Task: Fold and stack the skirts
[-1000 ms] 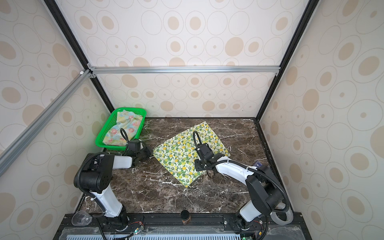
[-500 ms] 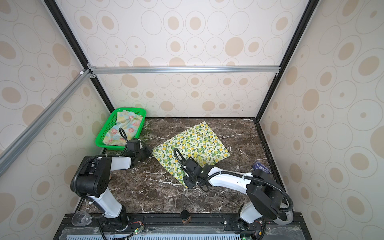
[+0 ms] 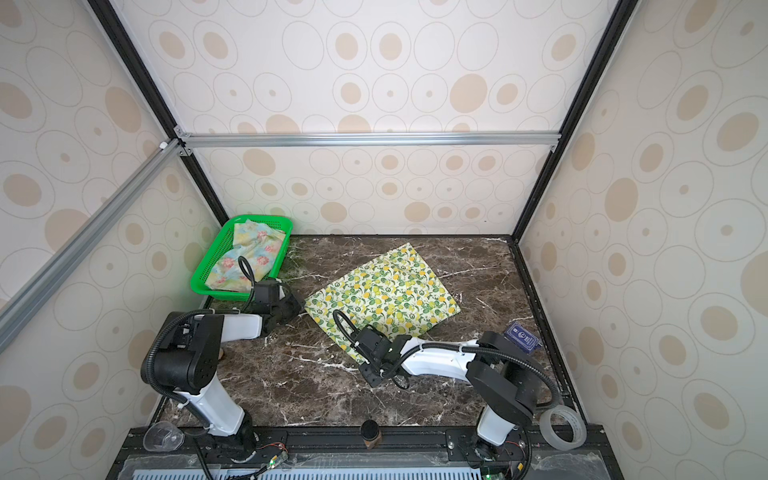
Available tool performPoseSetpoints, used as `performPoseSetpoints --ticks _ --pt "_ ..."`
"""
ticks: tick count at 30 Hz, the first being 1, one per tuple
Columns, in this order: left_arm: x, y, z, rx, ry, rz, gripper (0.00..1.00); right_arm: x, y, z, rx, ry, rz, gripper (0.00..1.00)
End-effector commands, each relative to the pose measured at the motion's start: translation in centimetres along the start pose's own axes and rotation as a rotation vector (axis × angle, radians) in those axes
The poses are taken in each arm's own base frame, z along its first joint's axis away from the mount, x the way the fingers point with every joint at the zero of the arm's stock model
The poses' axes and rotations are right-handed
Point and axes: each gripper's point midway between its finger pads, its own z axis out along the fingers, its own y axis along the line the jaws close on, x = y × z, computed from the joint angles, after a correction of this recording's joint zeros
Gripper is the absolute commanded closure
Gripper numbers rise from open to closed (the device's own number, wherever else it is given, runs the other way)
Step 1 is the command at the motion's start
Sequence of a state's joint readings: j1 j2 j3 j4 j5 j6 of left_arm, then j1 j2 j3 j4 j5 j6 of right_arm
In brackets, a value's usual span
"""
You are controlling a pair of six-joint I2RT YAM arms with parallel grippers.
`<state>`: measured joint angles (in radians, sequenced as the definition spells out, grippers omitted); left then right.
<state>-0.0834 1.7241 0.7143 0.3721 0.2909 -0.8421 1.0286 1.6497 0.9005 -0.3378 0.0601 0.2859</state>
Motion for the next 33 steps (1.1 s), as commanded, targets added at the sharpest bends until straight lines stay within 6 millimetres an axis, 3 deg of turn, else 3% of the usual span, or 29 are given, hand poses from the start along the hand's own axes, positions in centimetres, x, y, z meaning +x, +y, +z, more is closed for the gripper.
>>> performPoseSetpoints --ticks 1,11,17,23,27,33 --pt "0.0 -0.2 -0.3 0.003 -0.004 0.010 1.00 -0.5 0.4 0.3 0.002 0.003 -0.015 0.67" --pt "0.0 -0.1 -0.1 0.004 -0.001 0.009 1.00 0.4 0.5 1.3 0.021 0.050 -0.037 0.65" --pt "0.0 -0.5 -0.1 0.020 0.002 0.004 1.00 1.1 0.4 1.8 0.051 0.083 -0.056 0.72" --pt "-0.4 -0.9 -0.3 0.028 -0.005 0.004 1.00 1.5 0.5 1.9 0.051 0.101 -0.063 1.00" --pt "-0.8 -1.3 -0.6 0.034 -0.015 0.002 1.00 0.9 1.0 1.2 0.025 0.084 -0.063 1.00" --pt "-2.5 -3.2 -2.1 0.063 -0.056 0.010 1.00 -1.4 0.8 -1.8 0.033 0.009 -0.083 1.00"
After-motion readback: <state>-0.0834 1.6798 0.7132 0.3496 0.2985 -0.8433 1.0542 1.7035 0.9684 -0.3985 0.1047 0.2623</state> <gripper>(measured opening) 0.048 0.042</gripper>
